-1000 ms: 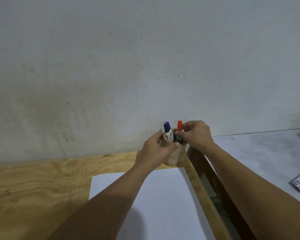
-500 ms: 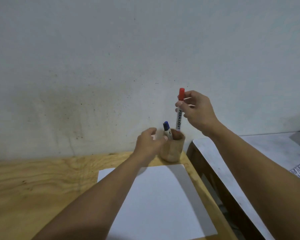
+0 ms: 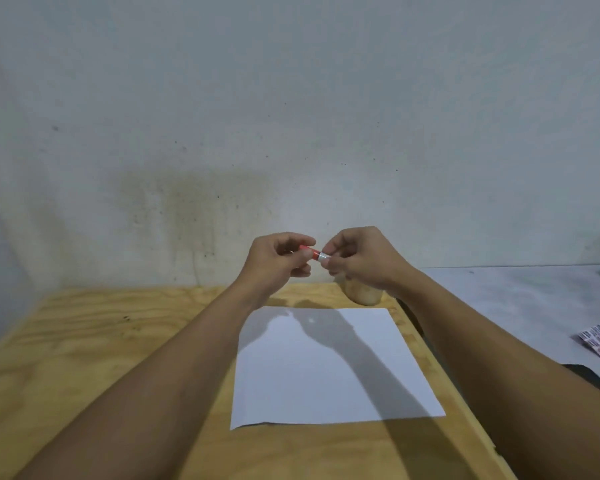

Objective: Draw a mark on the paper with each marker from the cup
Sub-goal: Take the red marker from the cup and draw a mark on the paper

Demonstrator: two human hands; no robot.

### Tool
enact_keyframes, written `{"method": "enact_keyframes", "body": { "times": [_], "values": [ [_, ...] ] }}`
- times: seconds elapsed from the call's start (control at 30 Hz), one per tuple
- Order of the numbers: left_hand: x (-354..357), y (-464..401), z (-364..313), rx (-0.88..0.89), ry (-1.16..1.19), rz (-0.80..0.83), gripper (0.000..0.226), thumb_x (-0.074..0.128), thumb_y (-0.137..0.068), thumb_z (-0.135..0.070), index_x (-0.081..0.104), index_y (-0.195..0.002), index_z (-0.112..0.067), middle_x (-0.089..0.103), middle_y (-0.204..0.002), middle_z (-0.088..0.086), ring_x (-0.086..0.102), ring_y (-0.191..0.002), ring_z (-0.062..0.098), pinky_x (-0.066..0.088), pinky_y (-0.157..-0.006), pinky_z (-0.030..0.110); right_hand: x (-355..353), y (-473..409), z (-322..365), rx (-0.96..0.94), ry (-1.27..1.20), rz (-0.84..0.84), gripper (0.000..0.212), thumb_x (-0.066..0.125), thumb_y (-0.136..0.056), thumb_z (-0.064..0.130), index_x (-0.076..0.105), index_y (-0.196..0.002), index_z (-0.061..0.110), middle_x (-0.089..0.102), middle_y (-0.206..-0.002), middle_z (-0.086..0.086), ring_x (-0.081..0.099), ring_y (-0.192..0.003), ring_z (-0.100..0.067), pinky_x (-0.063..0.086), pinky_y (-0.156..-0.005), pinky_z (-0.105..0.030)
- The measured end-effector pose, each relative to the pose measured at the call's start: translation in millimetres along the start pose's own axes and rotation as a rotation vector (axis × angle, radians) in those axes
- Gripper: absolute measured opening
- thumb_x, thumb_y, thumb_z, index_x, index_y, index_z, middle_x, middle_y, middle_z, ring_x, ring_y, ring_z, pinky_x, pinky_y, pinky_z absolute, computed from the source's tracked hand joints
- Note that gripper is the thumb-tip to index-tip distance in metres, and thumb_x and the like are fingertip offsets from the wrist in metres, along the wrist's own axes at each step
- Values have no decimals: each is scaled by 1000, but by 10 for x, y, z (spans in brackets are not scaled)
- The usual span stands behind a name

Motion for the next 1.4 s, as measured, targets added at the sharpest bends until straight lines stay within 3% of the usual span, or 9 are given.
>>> {"method": "enact_keyframes", "body": {
  "times": [0.23, 0.33, 0.43, 0.57, 0.73, 0.83, 1.1, 1.27, 1.4],
  "values": [
    [-227, 161, 170, -18, -183, 4, 9, 63, -85, -2, 71, -87, 2, 64, -71, 15, 62, -50, 16, 56, -60, 25, 308, 114, 17, 4, 85, 86, 12, 77, -82, 17, 66, -87, 14, 75, -70, -2, 70, -66, -20, 55, -62, -35],
    [-330, 181, 215, -59, -217, -28, 11, 64, -85, -3, 71, -85, 5, 62, -63, 15, 60, -45, 15, 55, -55, 22, 435, 130, -52, -48, 306, 35, 16, 73, -84, 25, 57, -83, 26, 72, -69, 9, 62, -62, -3, 43, -55, -13],
    [-660, 168, 333, -173, -199, -139, 17, 63, -87, -7, 69, -80, 7, 62, -53, 9, 57, -40, 14, 54, -50, 26, 436, 117, -187, -189, 661, -152, 13, 60, -82, 45, 51, -83, 37, 71, -69, 12, 62, -75, -13, 48, -74, -35],
    [-1061, 199, 513, -239, -241, -228, 17, 67, -85, -11, 66, -76, 4, 59, -66, 14, 53, -40, 14, 53, -48, 26, 468, 131, -317, -80, 96, -6, 19, 55, -93, 9, 59, -82, 23, 71, -77, -7, 69, -65, -22, 60, -65, -51],
    [-1084, 273, 733, -270, -157, -310, 19, 72, -78, 1, 59, -83, 14, 64, -73, 19, 55, -53, 25, 50, -52, 35, 696, 49, -234, 289, -798, 148, 22, 43, -101, 0, 64, -109, -3, 64, -95, -29, 72, -71, -29, 62, -63, -39],
    [-1102, 295, 934, -263, -136, -404, 10, 73, -71, 4, 65, -75, -1, 62, -73, 17, 56, -55, 24, 49, -56, 34, 877, -46, -236, 373, -1090, 172, 27, 41, -94, -9, 58, -116, -7, 68, -92, -27, 74, -78, -32, 62, -66, -36],
    [-1099, 261, 1126, -113, -457, -303, 25, 79, -67, -2, 70, -89, -12, 65, -75, 1, 49, -53, 4, 40, -53, 2, 1301, -322, -367, 347, -895, -5, 23, 68, -90, 14, 67, -103, -6, 62, -72, -13, 64, -54, -16, 57, -52, -26],
    [-1088, 198, 1194, -74, -575, -283, 30, 81, -68, -6, 69, -95, -9, 68, -82, 4, 51, -59, 1, 44, -60, 11, 1468, -394, -423, 306, -731, -25, 29, 71, -89, 15, 68, -99, -12, 67, -76, -20, 66, -61, -24, 60, -54, -29],
    [-1073, 204, 1205, -68, -608, -309, 48, 85, -64, -14, 62, -106, -9, 66, -93, 2, 51, -65, 10, 46, -65, 23, 1538, -401, -408, 265, -657, -23, 12, 69, -85, -3, 66, -90, -13, 67, -76, -28, 62, -62, -36, 62, -66, -50]
  ]
}}
Point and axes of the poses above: each hand's wrist, its own y-axis away from the middle knuckle, its own x-axis out of the palm, z = x × y, the point moved 2 cm from there along -y, towards the middle knuckle
